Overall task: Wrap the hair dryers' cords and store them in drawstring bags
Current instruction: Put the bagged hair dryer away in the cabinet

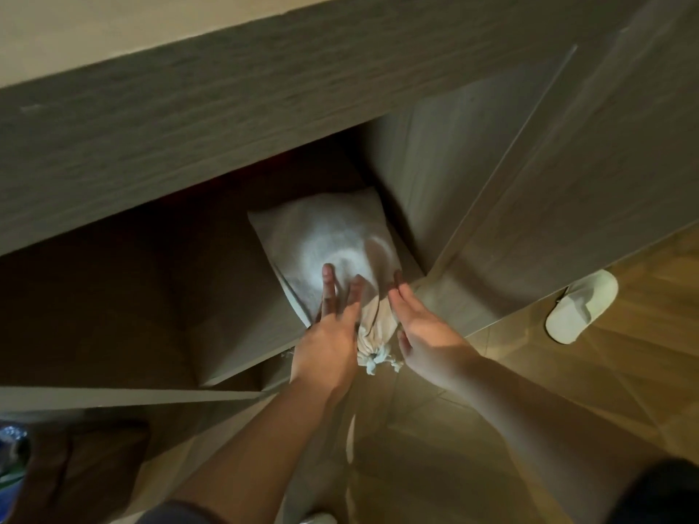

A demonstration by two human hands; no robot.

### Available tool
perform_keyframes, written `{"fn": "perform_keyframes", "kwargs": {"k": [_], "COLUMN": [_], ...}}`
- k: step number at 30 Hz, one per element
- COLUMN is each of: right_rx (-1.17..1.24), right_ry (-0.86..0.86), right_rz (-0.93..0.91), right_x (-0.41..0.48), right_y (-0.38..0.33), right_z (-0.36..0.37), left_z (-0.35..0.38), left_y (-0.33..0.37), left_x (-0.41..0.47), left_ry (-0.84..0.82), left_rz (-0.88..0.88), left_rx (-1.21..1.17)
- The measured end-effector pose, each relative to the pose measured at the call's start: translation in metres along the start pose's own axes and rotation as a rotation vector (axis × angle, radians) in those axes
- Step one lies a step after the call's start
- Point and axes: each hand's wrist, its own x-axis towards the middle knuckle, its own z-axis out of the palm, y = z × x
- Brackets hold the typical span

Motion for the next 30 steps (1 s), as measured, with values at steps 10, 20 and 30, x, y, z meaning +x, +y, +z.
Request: {"fn": "perform_keyframes", "kwargs": {"k": [10,20,30], "right_rx": [-0.213,-0.324,-0.328], "right_ry": [0.014,-0.007,-0.02], "right_rz": [-0.167,-0.113,-0.069], "right_x": [-0.005,0.033,0.072], "right_y": [0.008,0.002,0.002], "right_z": [0.0,-0.011,-0.027], "left_z": [-0.002,0.01,0.006], "left_y": [-0.013,-0.017,-0.045], "left_x": [-0.007,0.029,0.081], "left_ry": [-0.068,-0.007,0.058], "left_rz": [0.1,0.11,0.216], "left_rx": [0.079,0.239,0.387]}}
